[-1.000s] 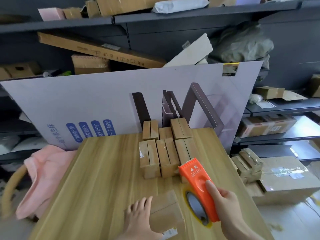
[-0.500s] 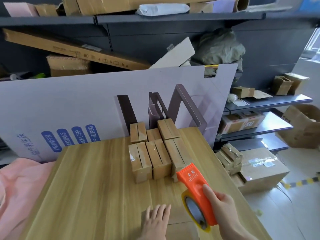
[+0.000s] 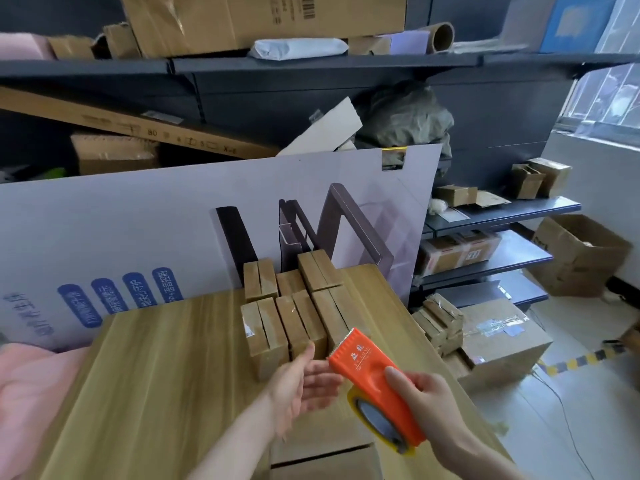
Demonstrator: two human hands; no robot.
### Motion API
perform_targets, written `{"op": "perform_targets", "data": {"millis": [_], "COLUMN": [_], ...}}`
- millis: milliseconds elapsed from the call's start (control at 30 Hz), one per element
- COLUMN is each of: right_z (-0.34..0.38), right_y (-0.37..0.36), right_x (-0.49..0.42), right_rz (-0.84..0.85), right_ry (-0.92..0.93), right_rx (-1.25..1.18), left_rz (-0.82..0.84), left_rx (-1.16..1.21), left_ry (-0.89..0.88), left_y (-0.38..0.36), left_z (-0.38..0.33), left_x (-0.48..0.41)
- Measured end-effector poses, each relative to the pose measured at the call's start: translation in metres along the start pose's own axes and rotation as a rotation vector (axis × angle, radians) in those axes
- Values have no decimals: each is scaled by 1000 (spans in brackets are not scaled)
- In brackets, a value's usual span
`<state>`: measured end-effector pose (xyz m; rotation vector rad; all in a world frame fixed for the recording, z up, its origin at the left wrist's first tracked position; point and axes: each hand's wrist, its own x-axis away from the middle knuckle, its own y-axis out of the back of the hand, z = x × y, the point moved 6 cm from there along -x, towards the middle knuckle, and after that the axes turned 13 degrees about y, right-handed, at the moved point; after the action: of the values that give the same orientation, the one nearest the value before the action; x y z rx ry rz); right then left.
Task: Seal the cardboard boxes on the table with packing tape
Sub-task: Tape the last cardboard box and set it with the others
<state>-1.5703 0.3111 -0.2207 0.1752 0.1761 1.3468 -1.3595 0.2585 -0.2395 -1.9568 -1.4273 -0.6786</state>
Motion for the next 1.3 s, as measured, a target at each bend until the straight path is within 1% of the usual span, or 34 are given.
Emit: {"op": "perform_targets", "data": {"millis": [67,167,333,533,633,733,833,1033,1167,1300], "right_z": [9,18,20,17,20,24,24,25,19,5], "right_y": [1,-1,0,6,6,7,4,-14,-30,-29], "right_x": [-2,-5,-13,-20,-21,-23,-24,-26,-22,-23], "right_rz": [49,142,212,240,264,282,298,358,438,483], "right_ry": [2,3,42,145,165,216,229,269,282,263], "right_rx": [-30,-81,-11,130,139,201,244,355,434,483], "left_rz": [-7,-28,-54,-232,-293,-330,-347,-526,-561,-612], "left_rx": [42,43,31,9,10,-9,-17,-54,-35,-20], "left_ry": [-48,-116,-172,-179,-186,-168,-143,-137,-103,-90], "left_y": [-2,-4,-5,-1,-1,0,3,15,31,60], "left_z": [-11,-24,-30,-26,-24,-24,-23,-13,6,25], "left_x": [12,27,36,32,29,26,22,11,6,4]}}
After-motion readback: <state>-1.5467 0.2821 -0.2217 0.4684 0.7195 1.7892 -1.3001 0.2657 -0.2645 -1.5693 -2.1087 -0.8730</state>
